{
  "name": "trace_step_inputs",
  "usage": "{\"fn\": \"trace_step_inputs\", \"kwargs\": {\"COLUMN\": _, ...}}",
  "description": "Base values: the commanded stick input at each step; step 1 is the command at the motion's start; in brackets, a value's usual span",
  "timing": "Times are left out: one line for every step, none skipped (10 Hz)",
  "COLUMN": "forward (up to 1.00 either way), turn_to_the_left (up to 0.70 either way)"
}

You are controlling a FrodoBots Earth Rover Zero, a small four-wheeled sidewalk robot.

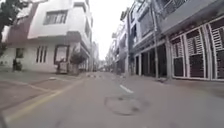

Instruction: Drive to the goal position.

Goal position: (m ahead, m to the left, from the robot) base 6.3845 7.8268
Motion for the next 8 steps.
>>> {"fn": "trace_step_inputs", "kwargs": {"forward": 0.85, "turn_to_the_left": 0.0}}
{"fn": "trace_step_inputs", "kwargs": {"forward": 0.85, "turn_to_the_left": 0.0}}
{"fn": "trace_step_inputs", "kwargs": {"forward": 0.85, "turn_to_the_left": 0.0}}
{"fn": "trace_step_inputs", "kwargs": {"forward": 0.85, "turn_to_the_left": 0.0}}
{"fn": "trace_step_inputs", "kwargs": {"forward": 0.85, "turn_to_the_left": 0.0}}
{"fn": "trace_step_inputs", "kwargs": {"forward": 0.85, "turn_to_the_left": 0.0}}
{"fn": "trace_step_inputs", "kwargs": {"forward": 0.85, "turn_to_the_left": 0.0}}
{"fn": "trace_step_inputs", "kwargs": {"forward": 0.85, "turn_to_the_left": 0.0}}
